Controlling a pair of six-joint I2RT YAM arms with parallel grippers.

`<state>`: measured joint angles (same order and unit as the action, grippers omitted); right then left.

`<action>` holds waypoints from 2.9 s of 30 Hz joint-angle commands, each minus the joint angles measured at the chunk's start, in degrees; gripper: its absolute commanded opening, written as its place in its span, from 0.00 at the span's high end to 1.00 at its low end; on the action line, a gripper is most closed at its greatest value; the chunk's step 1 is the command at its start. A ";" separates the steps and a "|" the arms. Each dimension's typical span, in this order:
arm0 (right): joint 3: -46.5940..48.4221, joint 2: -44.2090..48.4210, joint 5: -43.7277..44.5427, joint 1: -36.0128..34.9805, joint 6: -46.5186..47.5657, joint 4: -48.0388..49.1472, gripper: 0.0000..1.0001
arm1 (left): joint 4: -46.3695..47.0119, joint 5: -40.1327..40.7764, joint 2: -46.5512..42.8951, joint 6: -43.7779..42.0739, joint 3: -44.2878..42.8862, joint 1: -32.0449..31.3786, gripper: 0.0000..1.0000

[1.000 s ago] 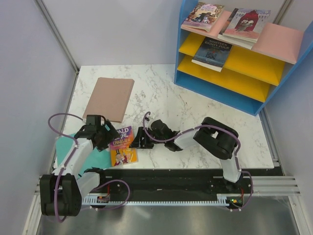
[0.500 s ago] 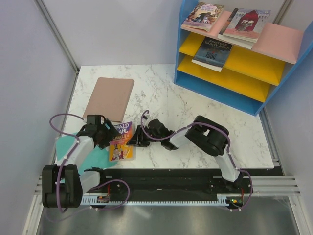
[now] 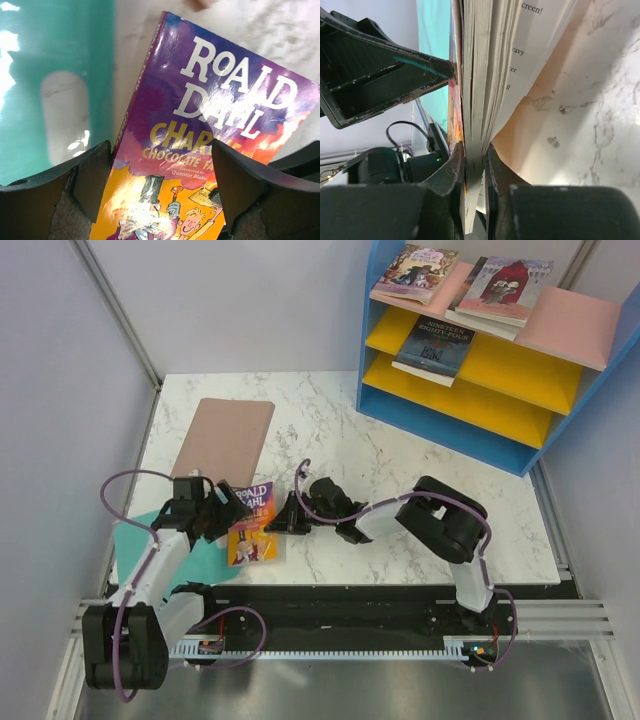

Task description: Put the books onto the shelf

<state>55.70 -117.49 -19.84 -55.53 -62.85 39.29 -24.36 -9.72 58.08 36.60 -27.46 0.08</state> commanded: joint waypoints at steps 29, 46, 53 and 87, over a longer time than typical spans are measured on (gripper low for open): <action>-3.49 29.94 -4.00 6.04 10.99 -9.84 0.61 | 40.44 -31.94 -6.93 7.78 -0.21 -0.78 0.98; -22.13 34.54 0.59 8.60 -3.77 17.05 0.25 | 60.12 -37.13 6.60 22.11 -8.92 -0.78 0.98; -20.55 30.13 1.64 5.26 -4.30 20.74 0.20 | 63.56 -37.49 7.83 26.06 -10.33 -1.22 0.98; -15.89 46.64 13.59 4.11 7.21 -5.08 1.00 | 35.19 -27.91 3.35 4.30 -17.18 -2.27 0.44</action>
<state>36.53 -77.62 -12.32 -51.86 -63.29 44.21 22.94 -42.46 65.43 53.39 -39.24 -2.22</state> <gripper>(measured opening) 0.161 0.544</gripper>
